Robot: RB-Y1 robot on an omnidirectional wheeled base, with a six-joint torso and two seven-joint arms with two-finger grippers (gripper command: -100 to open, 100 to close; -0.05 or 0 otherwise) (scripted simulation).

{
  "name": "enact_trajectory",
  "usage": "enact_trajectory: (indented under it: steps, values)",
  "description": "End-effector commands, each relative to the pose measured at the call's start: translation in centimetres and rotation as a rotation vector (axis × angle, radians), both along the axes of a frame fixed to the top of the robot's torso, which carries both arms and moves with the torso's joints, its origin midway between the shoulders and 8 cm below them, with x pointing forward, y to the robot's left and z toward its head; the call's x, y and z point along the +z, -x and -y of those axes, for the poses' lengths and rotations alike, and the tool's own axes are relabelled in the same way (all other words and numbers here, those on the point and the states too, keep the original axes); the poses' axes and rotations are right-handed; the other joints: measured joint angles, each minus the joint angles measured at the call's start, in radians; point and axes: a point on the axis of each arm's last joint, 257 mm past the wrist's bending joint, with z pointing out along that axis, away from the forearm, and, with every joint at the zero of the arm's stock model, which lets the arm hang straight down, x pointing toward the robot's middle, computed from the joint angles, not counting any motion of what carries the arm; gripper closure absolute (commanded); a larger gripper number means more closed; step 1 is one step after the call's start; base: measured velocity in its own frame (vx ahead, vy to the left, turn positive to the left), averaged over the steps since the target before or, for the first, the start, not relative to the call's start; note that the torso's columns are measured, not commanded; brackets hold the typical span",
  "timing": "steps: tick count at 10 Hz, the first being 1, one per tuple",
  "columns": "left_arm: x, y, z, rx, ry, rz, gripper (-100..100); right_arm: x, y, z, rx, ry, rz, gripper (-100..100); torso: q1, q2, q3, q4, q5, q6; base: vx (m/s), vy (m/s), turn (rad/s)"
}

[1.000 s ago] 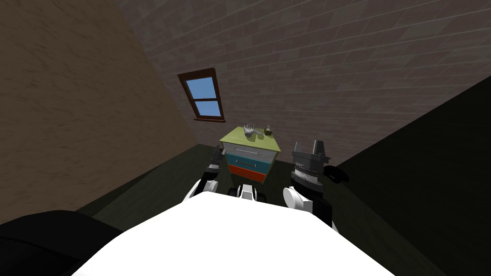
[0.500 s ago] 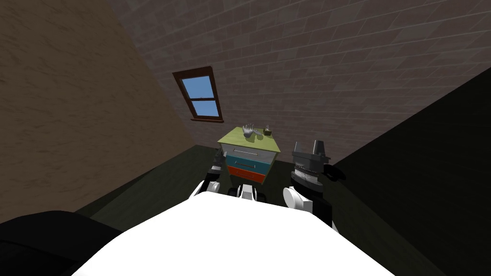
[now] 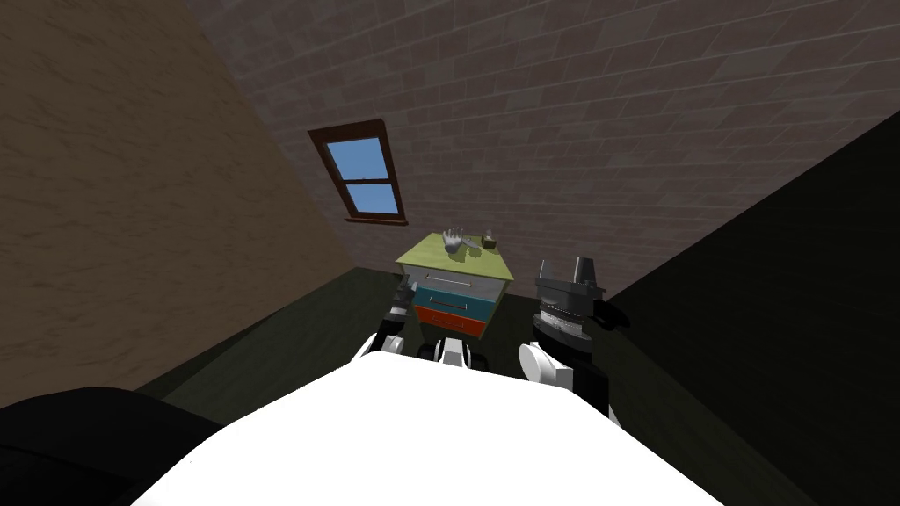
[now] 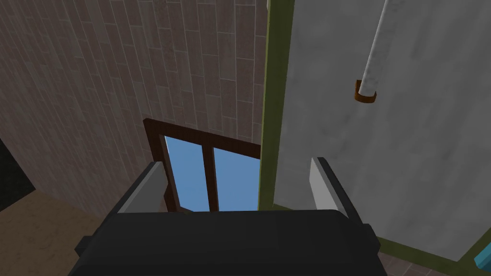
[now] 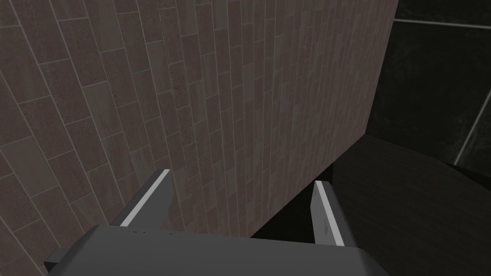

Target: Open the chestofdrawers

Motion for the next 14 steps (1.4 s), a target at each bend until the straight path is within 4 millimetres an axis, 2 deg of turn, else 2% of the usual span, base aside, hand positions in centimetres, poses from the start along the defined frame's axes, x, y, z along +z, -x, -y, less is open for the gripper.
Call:
enact_trajectory:
  steps: [1,9,13,14]
  values:
    - [-1.7,-0.2,0.2,-0.007,-0.003,-0.026,-100,0.0,0.0,0.0,0.000,0.000,0.000,0,0.000,0.000,0.000,0.000,0.000,0.000,0.034,0.010,-0.047]
    - [-7.5,-0.3,1.8,-0.017,0.040,-0.107,-100,0.0,0.0,0.0,0.000,0.000,0.000,0,0.000,0.000,0.000,0.000,0.000,0.000,0.037,0.008,-0.047]
    - [-9.3,-0.3,3.6,-0.011,0.103,-0.129,-100,0.0,0.0,0.0,0.000,0.000,0.000,0,0.000,0.001,0.000,0.000,0.000,0.000,0.025,0.009,-0.037]
    - [-9.2,-0.3,3.4,-0.013,0.091,-0.127,-100,0.0,0.0,0.0,0.000,0.000,0.000,0,0.000,0.000,0.000,0.000,0.000,0.000,0.009,0.002,-0.006]
